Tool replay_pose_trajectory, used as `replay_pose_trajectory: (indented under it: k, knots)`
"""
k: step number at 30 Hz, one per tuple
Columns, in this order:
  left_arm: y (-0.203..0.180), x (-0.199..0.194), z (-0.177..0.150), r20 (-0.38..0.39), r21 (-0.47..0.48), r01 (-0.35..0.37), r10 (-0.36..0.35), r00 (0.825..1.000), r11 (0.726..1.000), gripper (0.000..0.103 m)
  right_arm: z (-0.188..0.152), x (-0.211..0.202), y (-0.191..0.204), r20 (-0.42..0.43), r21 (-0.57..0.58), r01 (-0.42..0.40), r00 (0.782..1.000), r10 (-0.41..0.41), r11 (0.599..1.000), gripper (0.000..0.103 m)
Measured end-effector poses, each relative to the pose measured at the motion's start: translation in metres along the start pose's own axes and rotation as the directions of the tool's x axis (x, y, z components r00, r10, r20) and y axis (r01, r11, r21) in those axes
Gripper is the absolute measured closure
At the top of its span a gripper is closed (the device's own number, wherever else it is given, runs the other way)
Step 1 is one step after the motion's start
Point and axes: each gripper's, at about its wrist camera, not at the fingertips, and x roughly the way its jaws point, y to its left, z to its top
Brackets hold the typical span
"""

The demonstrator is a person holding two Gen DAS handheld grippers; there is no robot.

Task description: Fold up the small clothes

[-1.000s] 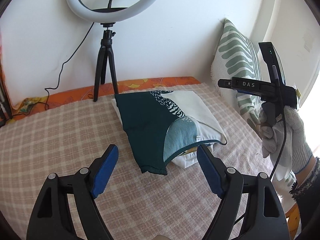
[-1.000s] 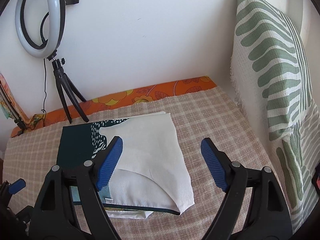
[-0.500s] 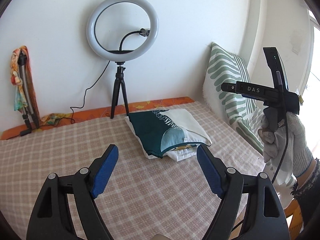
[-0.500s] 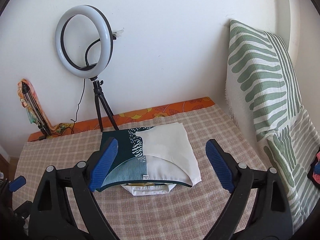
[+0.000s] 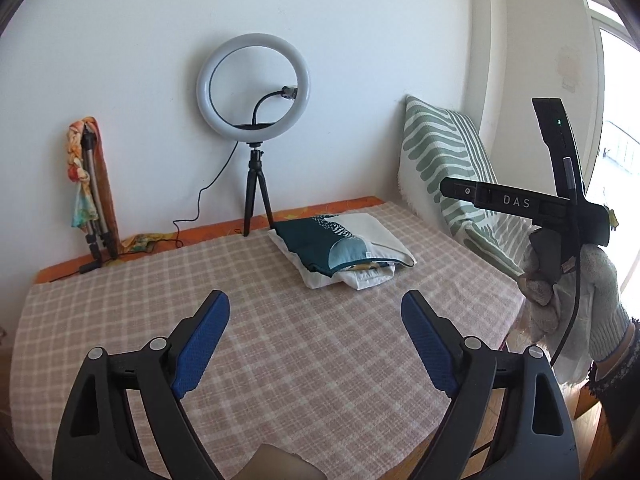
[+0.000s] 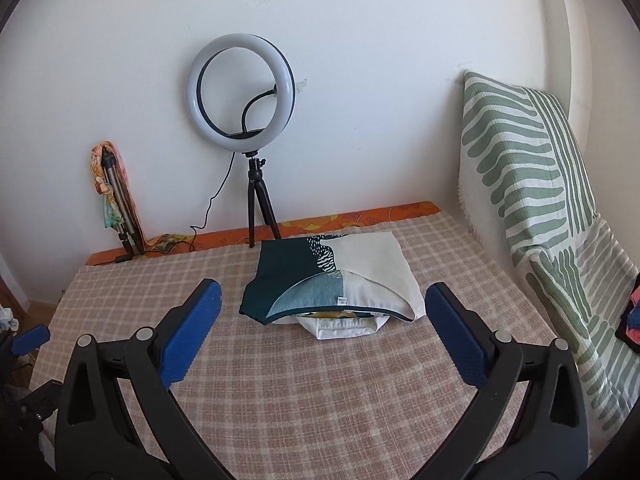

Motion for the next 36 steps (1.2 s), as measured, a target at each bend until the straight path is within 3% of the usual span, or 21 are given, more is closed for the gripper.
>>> replay_pose_trajectory:
  k: [7,16,36]
  knots:
    - [0.002,-0.020,-0.013,0.034,0.003,-0.015,0.015,0.999,1.000,0.000,-0.035,-0.028,0.011,-0.002,0.022,0.020,1.000,-0.020,1.000,0.000]
    - [0.017,-0.029,-0.023,0.048,-0.002,-0.003,0.003,0.999,1.000,0.001,-0.067,-0.037,0.012,-0.008,0.059,0.067,0.998,-0.066,0.996,0.000]
    - [0.037,-0.024,-0.027,0.047,-0.020,0.006,-0.005,0.999,1.000,0.001,-0.082,-0.022,0.023,-0.050,0.095,0.084,0.996,-0.080,0.992,0.000]
